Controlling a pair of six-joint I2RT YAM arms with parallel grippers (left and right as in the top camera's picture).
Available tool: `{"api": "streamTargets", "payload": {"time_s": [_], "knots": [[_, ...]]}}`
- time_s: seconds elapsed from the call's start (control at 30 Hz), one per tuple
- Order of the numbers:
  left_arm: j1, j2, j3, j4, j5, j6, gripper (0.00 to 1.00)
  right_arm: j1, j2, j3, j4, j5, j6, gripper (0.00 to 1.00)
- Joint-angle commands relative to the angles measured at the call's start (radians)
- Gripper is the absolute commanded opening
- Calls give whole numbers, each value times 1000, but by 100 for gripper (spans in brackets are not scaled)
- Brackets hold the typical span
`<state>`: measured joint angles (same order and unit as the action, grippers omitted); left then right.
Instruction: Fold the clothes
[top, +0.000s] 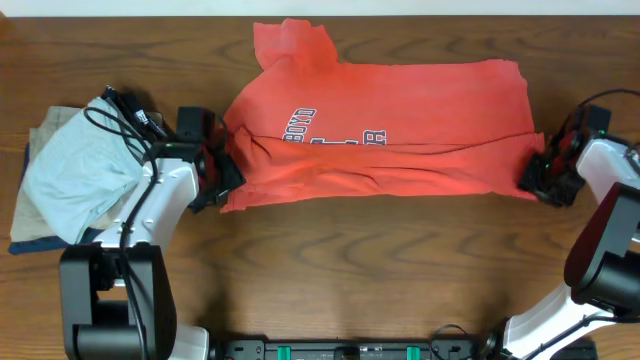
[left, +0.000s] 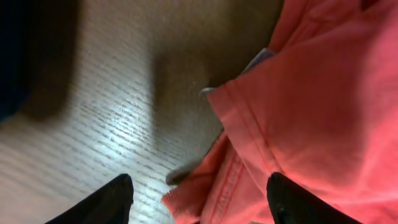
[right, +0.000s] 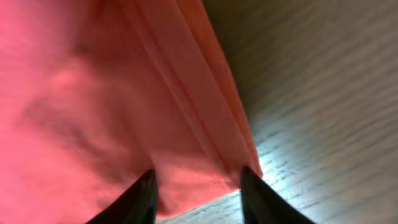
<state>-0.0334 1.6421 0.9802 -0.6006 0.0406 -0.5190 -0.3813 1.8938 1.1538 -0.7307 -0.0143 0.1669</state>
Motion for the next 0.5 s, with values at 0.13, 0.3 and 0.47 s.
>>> {"api": "streamTargets", "payload": {"time_s": [0.13, 0.3, 0.47], "knots": [[4, 4, -100, 85, 45, 13, 70, 3, 10, -42, 20, 3, 2, 7], [4, 4, -114, 93, 64, 14, 56, 2, 10, -42, 9, 3, 5, 1], [4, 4, -123, 82, 64, 17, 30, 0, 10, -42, -8, 26, 5, 1]]}}
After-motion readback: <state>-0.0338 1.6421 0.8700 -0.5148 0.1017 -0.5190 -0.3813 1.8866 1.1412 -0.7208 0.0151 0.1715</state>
